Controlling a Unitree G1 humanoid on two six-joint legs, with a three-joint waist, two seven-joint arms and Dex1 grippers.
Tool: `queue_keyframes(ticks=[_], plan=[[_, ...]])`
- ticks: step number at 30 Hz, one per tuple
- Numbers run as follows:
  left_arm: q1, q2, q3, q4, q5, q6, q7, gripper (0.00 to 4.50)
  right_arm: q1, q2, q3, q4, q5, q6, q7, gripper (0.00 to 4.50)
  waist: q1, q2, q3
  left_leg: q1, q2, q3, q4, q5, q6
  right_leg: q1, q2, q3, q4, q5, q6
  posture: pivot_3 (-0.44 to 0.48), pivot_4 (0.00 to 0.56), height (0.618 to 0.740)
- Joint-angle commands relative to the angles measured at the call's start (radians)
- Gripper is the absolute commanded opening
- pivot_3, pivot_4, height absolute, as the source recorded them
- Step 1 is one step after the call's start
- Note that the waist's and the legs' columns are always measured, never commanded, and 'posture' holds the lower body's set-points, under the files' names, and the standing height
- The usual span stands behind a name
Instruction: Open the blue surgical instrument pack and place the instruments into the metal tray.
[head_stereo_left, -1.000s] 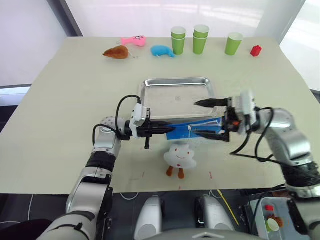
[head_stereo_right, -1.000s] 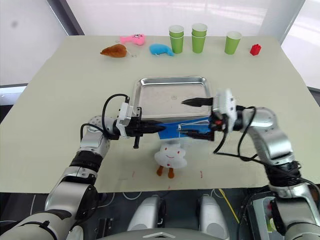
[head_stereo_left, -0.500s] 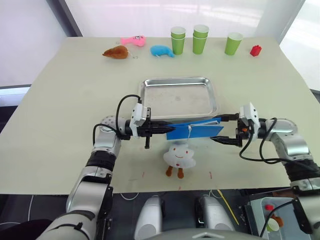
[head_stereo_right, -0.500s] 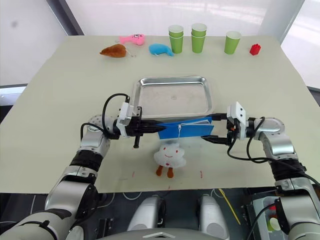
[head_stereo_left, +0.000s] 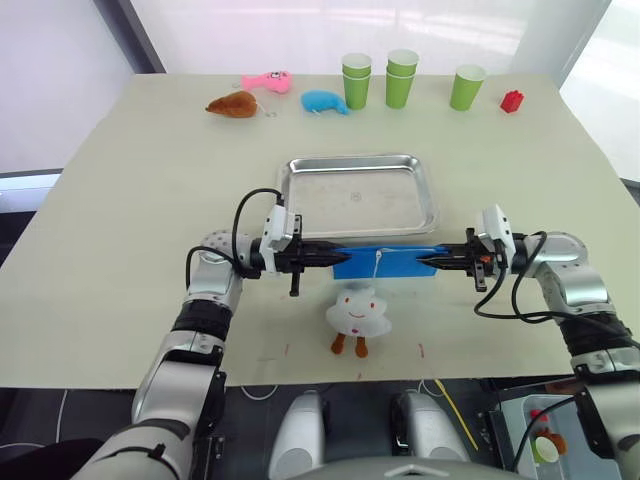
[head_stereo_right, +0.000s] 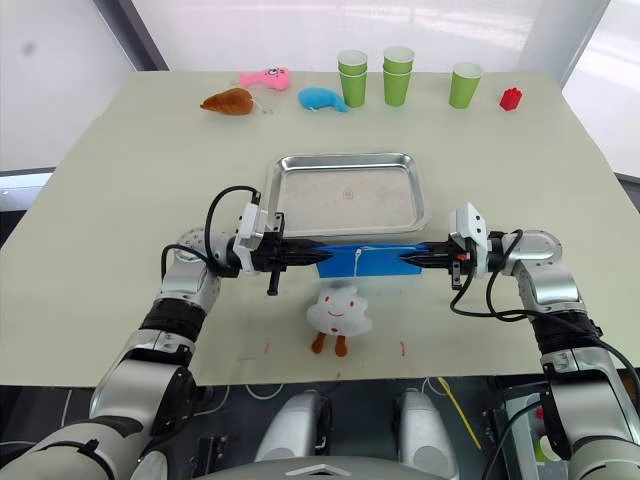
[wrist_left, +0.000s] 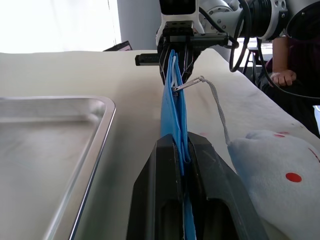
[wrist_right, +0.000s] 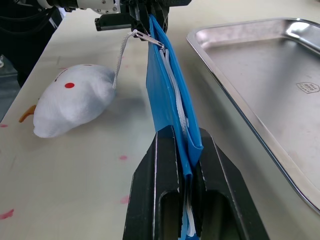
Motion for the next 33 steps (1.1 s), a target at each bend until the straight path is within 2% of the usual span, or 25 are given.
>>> queue_keyframes(ticks=[1, 4, 5, 6, 7, 9, 10, 14, 18, 24, 29, 30, 31, 32, 33], plan=[[0.024, 0.022, -0.026, -0.011, 0.041, 0.039, -0.012, 1.1, -0.017, 0.001, -0.031, 0.0, 0.016, -0.017, 0.008, 0.0, -0.002, 0.0, 0.0, 0.0, 0.0, 0.0, 0.0, 0.0, 0.0, 0.0, 0.0, 0.0, 0.0, 0.0, 0.0, 0.0, 0.15, 0.74], [0.024, 0.042, 0.001, -0.038, 0.022, 0.07, -0.004, 2.58, -0.019, -0.001, -0.032, 0.013, 0.012, -0.023, 0.017, 0.0, -0.002, 0.0, 0.0, -0.001, 0.0, 0.0, 0.0, 0.0, 0.0, -0.001, 0.0, 0.0, 0.0, 0.0, 0.0, 0.0, 0.15, 0.74], [0.031, 0.053, 0.019, -0.059, 0.004, 0.087, -0.003, 2.75, -0.021, -0.001, -0.032, 0.017, 0.012, -0.024, 0.02, 0.0, -0.002, 0.0, 0.001, -0.001, 0.0, 0.0, 0.0, 0.0, 0.0, -0.001, 0.0, 0.0, 0.0, 0.0, 0.0, 0.0, 0.15, 0.74], [0.041, 0.064, 0.033, -0.088, -0.014, 0.106, -0.004, 3.25, -0.024, -0.001, -0.032, 0.022, 0.011, -0.026, 0.022, 0.0, -0.002, 0.0, 0.001, -0.001, 0.0, 0.0, 0.0, 0.0, 0.0, -0.001, 0.0, 0.0, 0.0, 0.0, 0.0, 0.0, 0.15, 0.74], [0.061, 0.078, 0.048, -0.142, -0.04, 0.136, -0.002, 3.46, -0.027, 0.0, -0.032, 0.03, 0.011, -0.029, 0.027, 0.0, -0.002, 0.0, 0.001, -0.001, 0.0, 0.0, 0.0, 0.0, 0.0, -0.001, 0.0, 0.0, 0.0, 0.0, 0.0, 0.0, 0.15, 0.74], [0.104, 0.096, 0.072, -0.259, -0.09, 0.193, 0.011, 4.33, -0.032, 0.001, -0.032, 0.045, 0.008, -0.035, 0.036, 0.0, -0.003, 0.001, 0.001, -0.001, 0.0, 0.0, 0.0, 0.0, 0.0, -0.001, 0.0, 0.001, 0.0, 0.0, 0.0, 0.0, 0.15, 0.74], [0.127, 0.102, 0.082, -0.318, -0.111, 0.219, 0.024, 4.44, -0.032, 0.0, -0.031, 0.049, 0.006, -0.037, 0.04, 0.0, -0.003, 0.001, 0.001, -0.001, 0.0, 0.0, 0.0, 0.0, 0.0, -0.001, 0.0, 0.001, 0.0, 0.0, 0.0, 0.0, 0.15, 0.74], [0.222, 0.102, 0.095, -0.532, -0.142, 0.261, 0.105, 4.44, -0.038, 0.003, -0.025, 0.071, -0.011, -0.058, 0.048, 0.0, -0.001, 0.001, 0.001, -0.001, 0.001, 0.0, 0.0, 0.0, 0.0, -0.001, 0.0, 0.001, 0.0, 0.0, 0.0, 0.0, 0.15, 0.74], [0.313, 0.083, 0.02, -0.699, -0.092, 0.241, 0.159, 4.44, -0.044, 0.007, -0.025, 0.09, -0.014, -0.068, 0.055, 0.0, 0.0, 0.001, 0.001, -0.001, 0.001, 0.001, 0.0, 0.0, 0.0, -0.001, 0.0, 0.001, 0.0, 0.0, 0.0, 0.0, 0.15, 0.74], [0.369, 0.071, -0.144, -0.685, 0.116, 0.155, 0.248, 4.44, -0.057, 0.011, -0.022, 0.107, -0.021, -0.073, 0.06, 0.0, 0.0, 0.001, 0.001, 0.0, 0.0, 0.001, 0.0, 0.0, 0.0, -0.001, 0.0, 0.002, 0.0, 0.0, 0.0, 0.0, 0.15, 0.74], [0.374, 0.053, -0.213, -0.631, 0.216, 0.149, 0.327, 4.44, -0.062, 0.017, -0.02, 0.114, -0.027, -0.077, 0.062, 0.0, 0.0, 0.001, 0.001, 0.0, 0.0, 0.001, 0.0, 0.0, 0.0, -0.001, 0.0, 0.002, 0.0, 0.0, 0.0, 0.0, 0.15, 0.74], [0.378, 0.056, -0.222, -0.623, 0.229, 0.143, 0.332, 4.21, -0.062, 0.018, -0.021, 0.113, -0.027, -0.076, 0.062, 0.0, 0.0, 0.001, 0.001, 0.0, 0.0, 0.001, 0.0, 0.0, 0.0, -0.001, 0.0, 0.002, 0.0, 0.0, 0.0, 0.0, 0.15, 0.74], [0.382, 0.059, -0.226, -0.614, 0.236, 0.14, 0.336, 4.21, -0.062, 0.019, -0.022, 0.113, -0.028, -0.076, 0.061, 0.0, -0.001, 0.001, 0.001, 0.0, 0.0, 0.001, 0.0, 0.0, 0.0, -0.001, 0.0, 0.002, 0.0, 0.0, 0.0, 0.0, 0.15, 0.74], [0.385, 0.061, -0.227, -0.607, 0.237, 0.136, 0.338, 3.82, -0.062, 0.021, -0.023, 0.112, -0.028, -0.076, 0.06, 0.0, -0.001, 0.001, 0.001, 0.0, 0.001, 0.001, 0.0, 0.0, 0.0, -0.001, 0.0, 0.002, 0.001, 0.0, 0.0, 0.0, 0.15, 0.74], [0.388, 0.064, -0.225, -0.602, 0.236, 0.135, 0.339, 3.7, -0.061, 0.022, -0.023, 0.111, -0.028, -0.075, 0.059, 0.0, -0.001, 0.001, 0.001, 0.001, 0.001, 0.001, 0.0, 0.0, 0.0, -0.001, 0.0, 0.002, 0.001, 0.0, 0.0, 0.0, 0.15, 0.74]])
